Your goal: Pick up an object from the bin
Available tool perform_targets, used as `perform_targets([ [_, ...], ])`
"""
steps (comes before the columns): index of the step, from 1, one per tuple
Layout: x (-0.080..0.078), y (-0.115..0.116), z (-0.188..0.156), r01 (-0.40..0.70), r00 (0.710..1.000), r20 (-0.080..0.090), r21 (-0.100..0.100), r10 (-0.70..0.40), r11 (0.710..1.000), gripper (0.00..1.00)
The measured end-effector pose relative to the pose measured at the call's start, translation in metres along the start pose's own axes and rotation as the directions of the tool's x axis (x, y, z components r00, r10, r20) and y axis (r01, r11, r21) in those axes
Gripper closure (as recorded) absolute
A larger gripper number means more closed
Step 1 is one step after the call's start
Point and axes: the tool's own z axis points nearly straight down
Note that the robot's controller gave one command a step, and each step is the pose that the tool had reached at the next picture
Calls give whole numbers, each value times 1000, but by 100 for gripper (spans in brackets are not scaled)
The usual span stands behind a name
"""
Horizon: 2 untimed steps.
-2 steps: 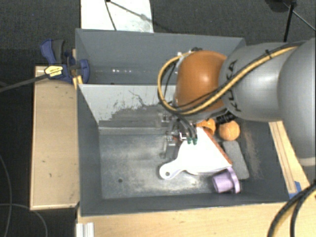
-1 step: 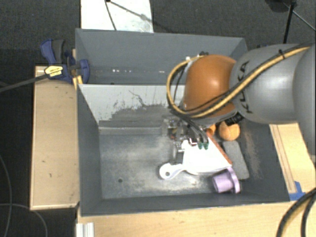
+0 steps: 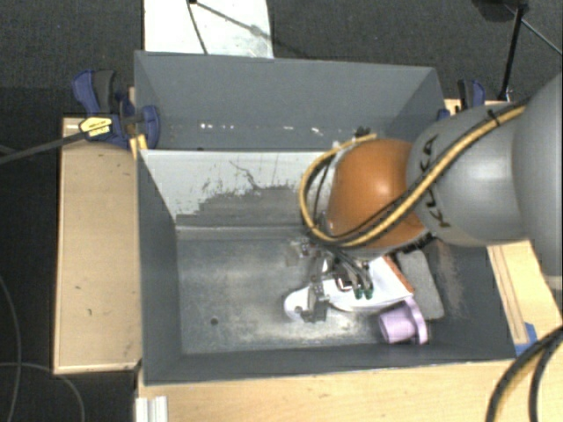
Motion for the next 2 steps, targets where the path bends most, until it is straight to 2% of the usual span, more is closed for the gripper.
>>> perform_targets([
  [1,23,-64,35,162,987,-8,0,-162,987,100],
  [2,23,-64,35,160,987,-9,0,-160,987,100],
])
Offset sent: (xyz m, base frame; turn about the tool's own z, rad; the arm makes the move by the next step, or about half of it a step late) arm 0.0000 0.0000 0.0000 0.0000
